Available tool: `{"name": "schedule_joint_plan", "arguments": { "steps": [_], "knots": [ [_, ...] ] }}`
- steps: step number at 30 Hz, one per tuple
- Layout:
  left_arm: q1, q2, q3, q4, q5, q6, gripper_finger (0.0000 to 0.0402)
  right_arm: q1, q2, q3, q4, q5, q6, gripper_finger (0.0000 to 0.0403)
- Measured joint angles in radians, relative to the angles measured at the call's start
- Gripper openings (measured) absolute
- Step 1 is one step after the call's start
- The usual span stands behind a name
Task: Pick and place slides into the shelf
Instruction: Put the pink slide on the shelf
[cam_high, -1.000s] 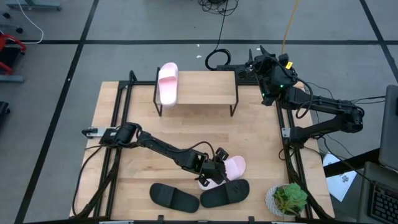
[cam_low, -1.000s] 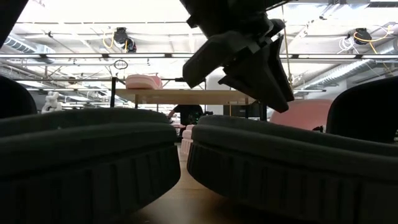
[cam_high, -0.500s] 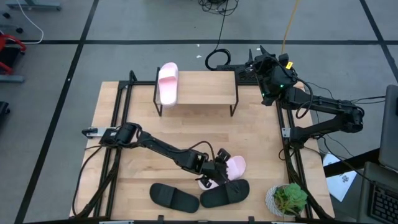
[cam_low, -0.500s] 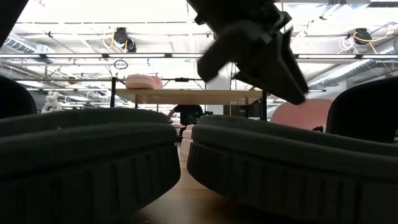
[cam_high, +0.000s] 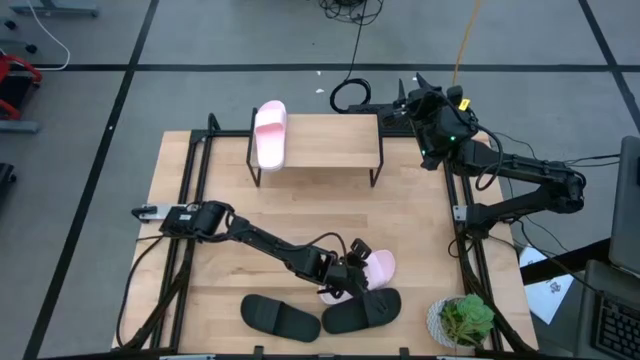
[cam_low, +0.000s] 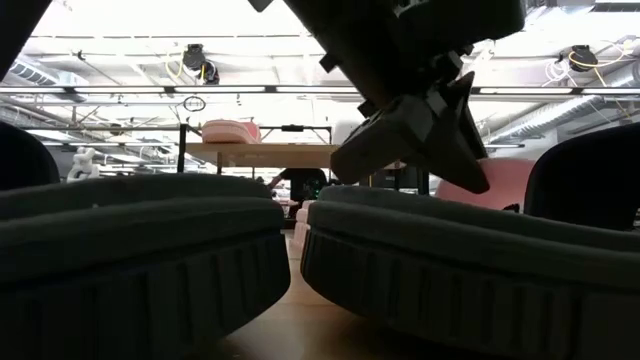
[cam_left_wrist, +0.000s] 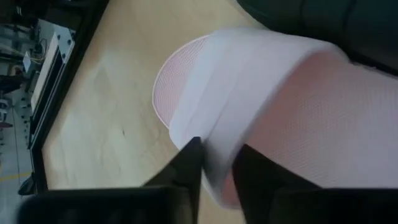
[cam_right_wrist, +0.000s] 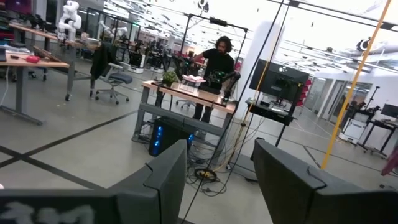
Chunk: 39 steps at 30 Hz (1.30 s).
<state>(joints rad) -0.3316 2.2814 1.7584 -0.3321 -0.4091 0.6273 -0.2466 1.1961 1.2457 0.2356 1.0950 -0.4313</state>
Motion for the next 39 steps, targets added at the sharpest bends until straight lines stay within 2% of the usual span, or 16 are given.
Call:
{"name": "schedule_joint_plan", "arguments": {
  "steps": [2,4,11,14,20,26,30,34,39],
  "knots": [
    [-0.001,0.0,0.0,-0.011,0.004,0.0,0.0024,0.0,0.0,0.0,0.0,0.0,0.0,0.0173],
    [-0.004,-0.001,0.001,-0.024,-0.002,-0.008,0.0011,0.0,0.0,0.0,0.0,0.0,0.0,0.0173],
    [-0.012,-0.046,-0.002,-0.138,-0.228,-0.002,0.0005,0.0,0.0,0.0,0.0,0.0,0.0,0.0173],
    [-0.005,-0.113,-0.002,-0.209,-0.35,-0.007,0.0003,0.0,0.0,0.0,0.019,0.0,0.0,0.0173],
    [0.012,-0.269,-0.001,-0.331,-0.48,-0.085,0.0002,0.0,0.0,0.0,0.097,0.002,0.0,0.0173],
    [0.063,-0.421,-0.001,-0.436,-0.678,-0.085,0.0001,0.0,0.0,0.0,0.213,0.002,-0.005,0.0173],
    [0.127,-0.485,-0.001,-0.415,-0.722,0.006,0.0001,0.0,0.0,0.0,0.306,0.001,-0.045,0.0173],
    [0.236,-0.504,0.0,-0.352,-0.754,0.066,0.0001,0.0,0.0,0.0,0.349,0.001,-0.081,0.0173],
    [0.377,-0.494,0.0,-0.262,-0.704,0.066,0.0,0.0,0.0,0.0,0.351,0.001,-0.087,0.0173]
  ]
}}
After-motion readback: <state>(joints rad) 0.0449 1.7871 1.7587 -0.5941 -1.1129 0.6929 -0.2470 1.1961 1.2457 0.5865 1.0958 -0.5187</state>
